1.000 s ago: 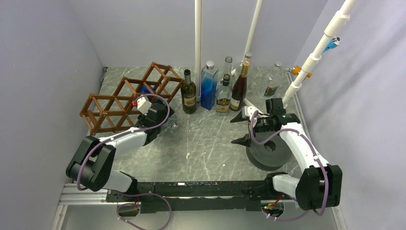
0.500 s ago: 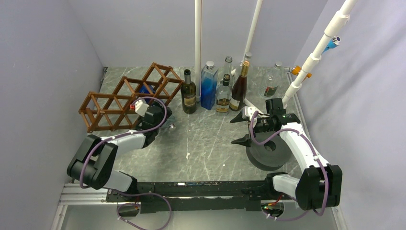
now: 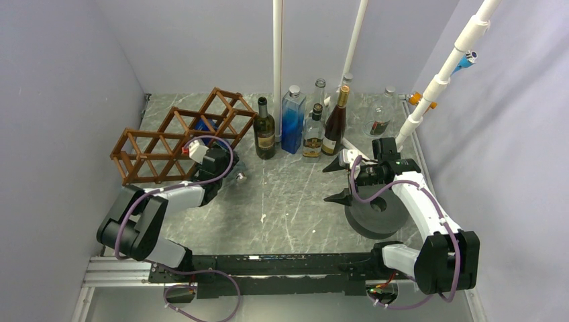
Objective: Take the wine bottle off the wine rack
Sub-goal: Pick up the wine bottle from the wine rack.
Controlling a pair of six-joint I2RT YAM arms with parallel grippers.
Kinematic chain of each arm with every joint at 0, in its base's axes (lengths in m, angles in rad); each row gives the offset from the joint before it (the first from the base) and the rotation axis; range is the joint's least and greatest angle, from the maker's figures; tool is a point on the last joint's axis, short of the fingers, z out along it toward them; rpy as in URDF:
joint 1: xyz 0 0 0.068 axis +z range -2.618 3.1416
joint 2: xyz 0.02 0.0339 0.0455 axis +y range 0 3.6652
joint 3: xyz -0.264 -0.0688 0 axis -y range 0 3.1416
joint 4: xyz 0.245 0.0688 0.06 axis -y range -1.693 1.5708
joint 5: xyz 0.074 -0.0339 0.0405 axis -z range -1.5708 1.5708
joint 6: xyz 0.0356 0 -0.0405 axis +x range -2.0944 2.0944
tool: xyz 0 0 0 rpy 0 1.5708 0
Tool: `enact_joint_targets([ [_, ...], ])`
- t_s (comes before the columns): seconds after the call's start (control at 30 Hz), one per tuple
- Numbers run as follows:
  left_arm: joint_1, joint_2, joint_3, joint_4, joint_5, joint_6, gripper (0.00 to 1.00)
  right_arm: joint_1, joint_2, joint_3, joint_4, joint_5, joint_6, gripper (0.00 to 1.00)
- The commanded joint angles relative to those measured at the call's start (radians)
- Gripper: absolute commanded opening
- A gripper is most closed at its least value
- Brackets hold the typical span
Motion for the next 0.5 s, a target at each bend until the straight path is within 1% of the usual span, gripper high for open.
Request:
enact_joint_targets([
  [0.0,0.003,-0.003,-0.003,0.074,0.012,0.0,0.44,-0.004,0.002,0.019,-0.009,-0.021,-0.037,0.99],
  [0.2,0.003,-0.052,0.011,0.024,0.037,0.017,0.03,-0.003,0.0,0.02,-0.011,-0.02,-0.037,0.99],
  [0.23,0.003,-0.063,0.012,0.014,0.043,0.022,0.0,-0.004,0.001,0.02,-0.012,-0.02,-0.039,0.99],
  [0.47,-0.006,-0.147,-0.013,-0.019,0.084,0.05,0.0,-0.003,-0.002,0.022,-0.016,-0.023,-0.042,0.99],
])
